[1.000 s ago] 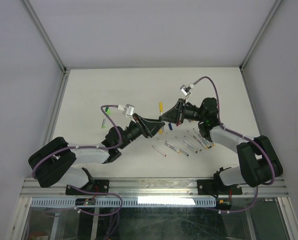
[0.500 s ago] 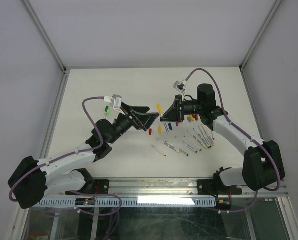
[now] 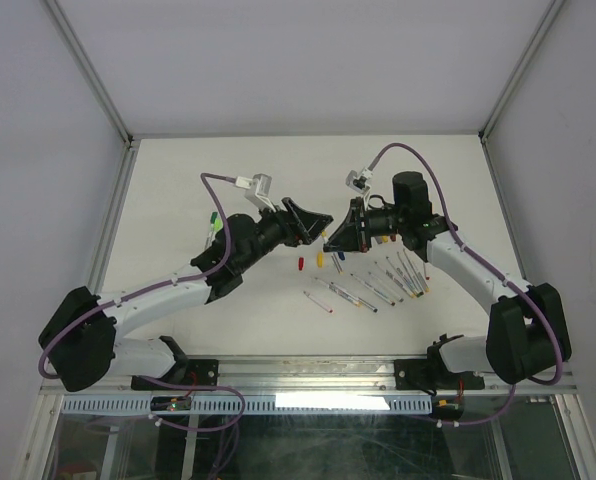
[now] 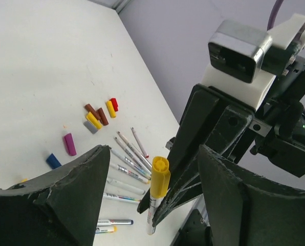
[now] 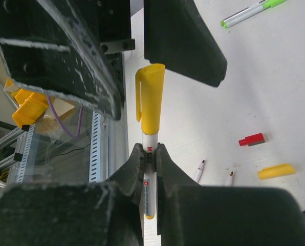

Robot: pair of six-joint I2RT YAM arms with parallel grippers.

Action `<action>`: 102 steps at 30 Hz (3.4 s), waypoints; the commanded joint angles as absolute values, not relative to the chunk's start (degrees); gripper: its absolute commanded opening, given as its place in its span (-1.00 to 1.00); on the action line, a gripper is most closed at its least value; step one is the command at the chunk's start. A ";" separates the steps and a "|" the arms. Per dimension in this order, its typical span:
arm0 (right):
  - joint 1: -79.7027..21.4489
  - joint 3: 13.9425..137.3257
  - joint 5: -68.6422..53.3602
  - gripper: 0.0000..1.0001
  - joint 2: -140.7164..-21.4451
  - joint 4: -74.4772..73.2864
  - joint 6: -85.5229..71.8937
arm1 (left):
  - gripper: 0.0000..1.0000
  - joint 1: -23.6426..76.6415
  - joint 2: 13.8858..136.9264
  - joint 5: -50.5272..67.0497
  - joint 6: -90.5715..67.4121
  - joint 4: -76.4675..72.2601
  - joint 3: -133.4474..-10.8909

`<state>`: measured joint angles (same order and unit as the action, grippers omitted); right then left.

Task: Open the pen caps
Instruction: Open the pen cap from the pen, then place the pen at the center of the board.

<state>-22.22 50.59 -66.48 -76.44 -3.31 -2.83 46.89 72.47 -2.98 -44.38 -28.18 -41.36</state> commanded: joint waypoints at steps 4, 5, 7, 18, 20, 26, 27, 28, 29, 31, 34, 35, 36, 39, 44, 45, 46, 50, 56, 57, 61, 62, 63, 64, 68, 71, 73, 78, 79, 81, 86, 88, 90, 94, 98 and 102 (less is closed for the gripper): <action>-21.82 53.53 -65.49 -1.00 -75.05 -2.50 -2.36 | 0.14 49.08 73.39 -6.03 -46.91 -28.61 -43.54; -21.80 53.50 -65.18 -1.00 -75.10 -2.47 -2.44 | 0.06 49.19 73.63 -5.90 -46.93 -28.60 -43.66; -21.86 53.52 -64.62 -1.00 -75.36 -2.49 -2.62 | -0.12 49.26 74.09 -5.52 -47.10 -28.65 -43.67; -21.66 53.51 -64.09 -1.00 -75.92 -2.47 -2.81 | -0.77 49.33 75.57 -4.31 -46.26 -27.88 -44.29; -21.67 53.44 -64.31 -0.80 -76.07 -2.52 -2.77 | -0.92 49.31 75.71 -4.19 -45.85 -27.78 -44.49; -21.73 53.03 -65.79 -0.20 -77.09 -2.02 -3.90 | -1.00 49.06 73.82 -6.68 -44.99 -29.20 -43.80; -21.71 53.00 -65.99 -0.16 -77.28 -2.02 -4.09 | -1.00 48.92 73.37 -7.23 -44.78 -29.74 -43.59; -21.78 53.03 -66.00 -0.14 -77.63 -2.08 -4.25 | -1.00 48.74 72.92 -7.64 -44.64 -30.24 -43.45; -21.89 53.07 -66.01 -0.12 -77.89 -2.14 -4.28 | -1.00 48.52 72.56 -7.82 -44.65 -30.83 -43.24; -22.33 53.08 -65.99 -0.08 -78.23 -2.20 -4.30 | -1.00 47.91 72.10 -7.75 -44.72 -32.20 -42.89; -23.13 53.26 -65.76 -0.18 -78.63 -2.44 -4.26 | -1.00 47.07 71.88 -7.11 -45.04 -33.56 -42.55; -23.40 53.37 -65.82 -0.36 -78.74 -2.49 -4.30 | -1.00 46.80 71.84 -6.95 -45.20 -33.99 -42.38; -23.68 53.62 -65.70 -0.56 -78.87 -2.59 -4.25 | -1.00 46.48 71.81 -6.71 -45.30 -34.32 -42.16; -24.34 54.78 -65.73 -1.00 -79.55 -4.45 -3.51 | -1.00 44.36 70.91 -6.36 -45.27 -34.62 -41.40; -26.02 56.92 -65.68 -1.00 -81.42 -9.03 -1.74 | -1.00 34.07 65.91 -10.17 -45.44 -35.60 -39.73; -26.58 56.97 -65.62 -1.00 -81.72 -9.37 -1.63 | -1.00 31.65 65.11 -12.30 -45.43 -35.29 -39.87; -27.15 57.04 -65.53 -1.00 -81.92 -9.53 -1.54 | -1.00 29.43 64.54 -13.97 -45.53 -35.13 -40.19; -29.41 57.48 -64.40 -1.00 -83.68 -11.03 -0.48 | -1.00 21.53 63.19 -16.39 -47.69 -35.10 -41.67; -33.02 59.15 -58.60 -1.00 -85.79 -16.17 3.32 | -1.00 16.59 59.43 -10.35 -48.45 -32.47 -40.41; -34.00 59.49 -56.51 -1.00 -86.16 -17.41 3.94 | -1.00 16.49 58.40 -9.69 -48.51 -31.70 -39.31; -39.49 61.36 -45.75 -1.00 -88.25 -25.58 6.98 | -1.00 16.45 54.13 -5.96 -48.83 -26.44 -34.76; -41.96 61.91 -41.75 -1.00 -89.29 -28.10 7.52 | -1.00 16.42 53.08 -4.95 -49.17 -24.86 -32.96; -43.60 62.33 -37.87 -1.00 -90.12 -30.61 7.91 | -1.00 16.45 52.00 -3.79 -49.58 -23.43 -31.64; -45.44 62.78 -34.51 -1.00 -90.96 -32.80 8.44 | -1.00 16.44 50.93 -2.85 -49.91 -22.50 -29.93; -49.48 63.00 -28.75 -1.00 -92.63 -37.87 8.43 | -1.00 16.44 46.41 -0.83 -51.58 -19.92 -23.04; -52.97 63.39 -22.81 -1.00 -93.24 -37.65 5.99 | -1.00 16.48 43.45 0.02 -53.61 -19.82 -19.09; -54.91 63.98 -17.71 -0.96 -93.85 -37.17 3.35 | -1.00 16.46 42.04 0.89 -53.70 -18.96 -17.76; -56.14 62.62 -8.74 -0.94 -94.73 -34.94 -4.80 | -1.00 16.44 40.24 1.04 -53.74 -15.61 -16.17; -56.30 62.20 -7.98 -0.93 -94.70 -34.63 -5.76 | -1.00 16.44 40.13 0.92 -53.93 -15.11 -15.91; -56.65 61.55 -6.94 -0.93 -94.41 -34.04 -7.29 | -1.00 16.46 39.99 0.99 -54.47 -14.71 -15.21; -58.44 62.38 -5.39 -0.86 -96.01 -34.87 -8.92 | -1.00 16.46 40.16 0.88 -55.57 -14.90 -13.97; -58.91 62.68 -5.64 -0.85 -97.01 -35.18 -9.27 | -1.00 16.46 40.31 0.87 -55.85 -15.46 -13.73; -59.15 62.58 -5.41 -0.84 -98.00 -35.09 -9.68 | -1.00 16.44 40.50 0.93 -55.90 -15.64 -13.78; -59.15 62.67 -4.37 -0.77 -99.53 -35.25 -10.14 | -1.00 16.44 40.15 1.23 -55.90 -15.32 -13.75; -59.24 62.22 -3.68 -0.56 -100.55 -35.32 -9.68 | -1.00 16.41 39.40 1.12 -55.98 -15.16 -13.34; -59.33 61.92 -2.81 -0.51 -100.85 -35.41 -9.08 | -1.00 16.44 39.04 1.34 -56.07 -15.12 -13.27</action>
<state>-59.07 61.43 -5.65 -99.53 -35.83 -9.30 16.78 40.18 -0.69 -55.18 -13.78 -13.52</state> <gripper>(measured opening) 0.240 0.133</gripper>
